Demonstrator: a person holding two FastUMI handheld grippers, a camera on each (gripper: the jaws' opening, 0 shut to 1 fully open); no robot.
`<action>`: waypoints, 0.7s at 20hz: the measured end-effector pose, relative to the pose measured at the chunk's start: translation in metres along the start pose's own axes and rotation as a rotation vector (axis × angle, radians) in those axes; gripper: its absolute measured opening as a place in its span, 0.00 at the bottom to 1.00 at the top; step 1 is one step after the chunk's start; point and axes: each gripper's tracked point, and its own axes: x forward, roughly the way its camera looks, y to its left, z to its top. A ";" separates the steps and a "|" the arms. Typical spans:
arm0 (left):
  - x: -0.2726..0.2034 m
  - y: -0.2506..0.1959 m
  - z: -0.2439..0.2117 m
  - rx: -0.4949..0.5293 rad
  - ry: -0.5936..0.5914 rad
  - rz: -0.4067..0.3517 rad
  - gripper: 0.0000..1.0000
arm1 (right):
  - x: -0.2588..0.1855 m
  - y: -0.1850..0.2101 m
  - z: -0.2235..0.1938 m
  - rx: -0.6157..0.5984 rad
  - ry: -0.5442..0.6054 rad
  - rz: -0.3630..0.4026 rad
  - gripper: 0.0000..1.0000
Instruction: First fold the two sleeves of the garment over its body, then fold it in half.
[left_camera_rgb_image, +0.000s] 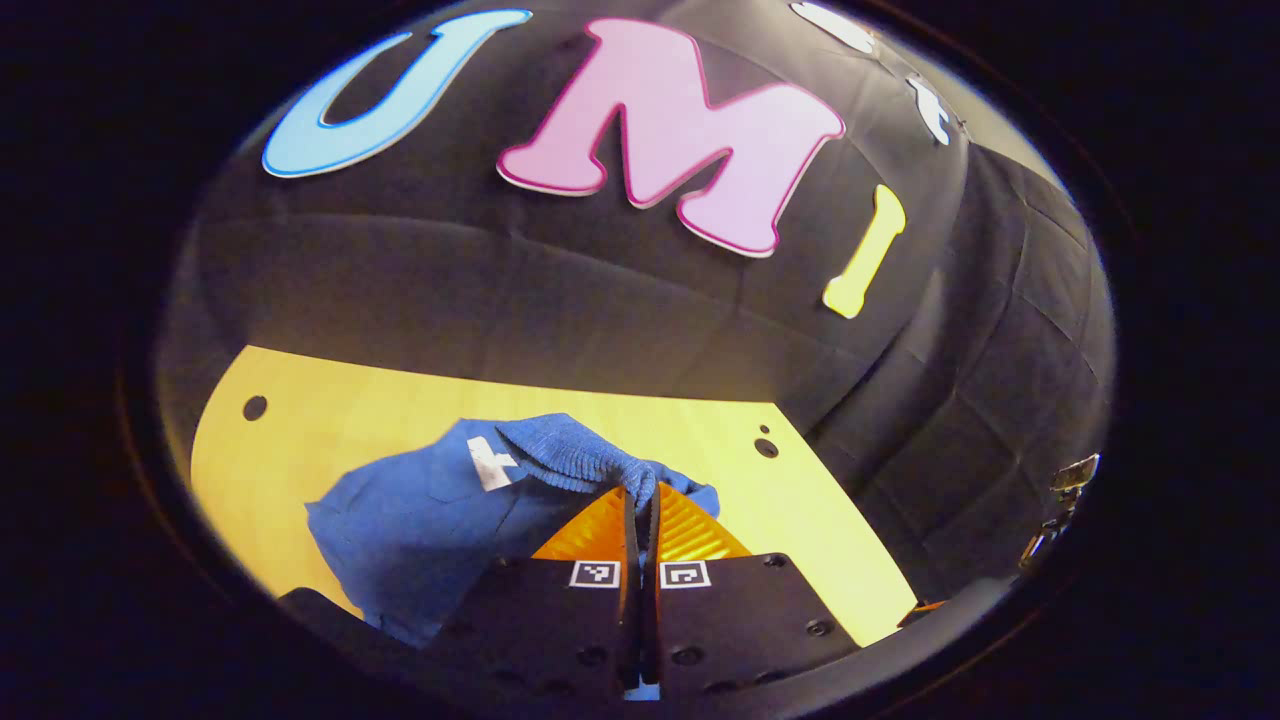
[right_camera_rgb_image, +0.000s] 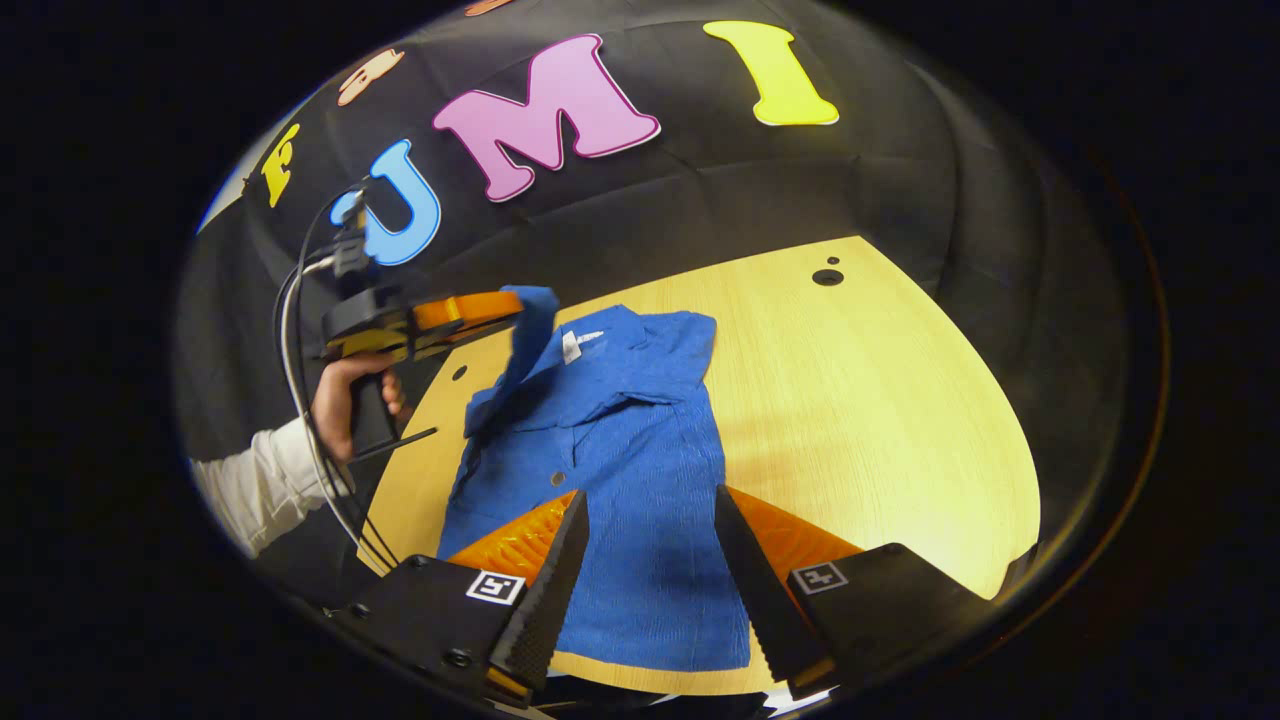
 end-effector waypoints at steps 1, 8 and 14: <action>0.016 -0.013 -0.012 0.004 0.053 -0.033 0.00 | 0.000 -0.002 -0.005 0.008 0.011 0.000 0.82; 0.066 -0.049 -0.065 -0.013 0.260 -0.189 0.15 | 0.011 -0.034 -0.018 0.068 0.072 -0.018 0.82; 0.011 -0.031 -0.052 -0.043 0.173 -0.140 0.85 | 0.029 -0.030 -0.025 0.103 0.110 -0.007 0.82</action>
